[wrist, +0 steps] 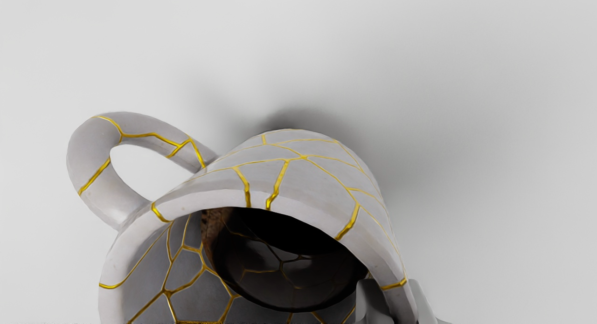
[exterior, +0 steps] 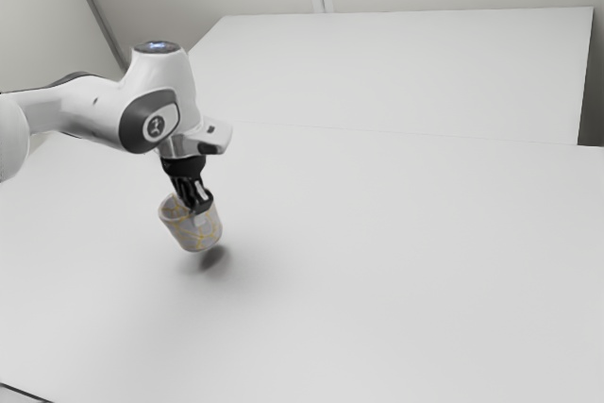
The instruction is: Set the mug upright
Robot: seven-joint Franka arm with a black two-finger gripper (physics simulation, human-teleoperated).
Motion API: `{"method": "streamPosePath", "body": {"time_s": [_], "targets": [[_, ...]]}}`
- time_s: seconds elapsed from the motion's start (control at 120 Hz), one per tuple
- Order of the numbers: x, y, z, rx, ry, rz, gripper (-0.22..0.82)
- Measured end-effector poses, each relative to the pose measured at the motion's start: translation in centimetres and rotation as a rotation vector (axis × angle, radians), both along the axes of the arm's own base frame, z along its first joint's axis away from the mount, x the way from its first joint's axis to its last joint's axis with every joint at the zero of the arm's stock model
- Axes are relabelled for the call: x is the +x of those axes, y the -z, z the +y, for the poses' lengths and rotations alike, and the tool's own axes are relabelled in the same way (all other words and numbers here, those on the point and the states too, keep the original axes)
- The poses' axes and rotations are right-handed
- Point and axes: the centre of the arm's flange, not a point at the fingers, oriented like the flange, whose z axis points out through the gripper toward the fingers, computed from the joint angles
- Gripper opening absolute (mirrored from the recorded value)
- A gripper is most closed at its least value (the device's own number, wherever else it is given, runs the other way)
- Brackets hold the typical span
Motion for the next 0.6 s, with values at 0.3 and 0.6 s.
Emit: {"method": "streamPosePath", "body": {"time_s": [0.3, 0.6], "targets": [[1.5, 1.5, -2.8, 0.07, -0.034, -0.013, -0.18], [4.4, 2.6, -6.4, 0.073, -0.06, -0.033, -0.18]]}}
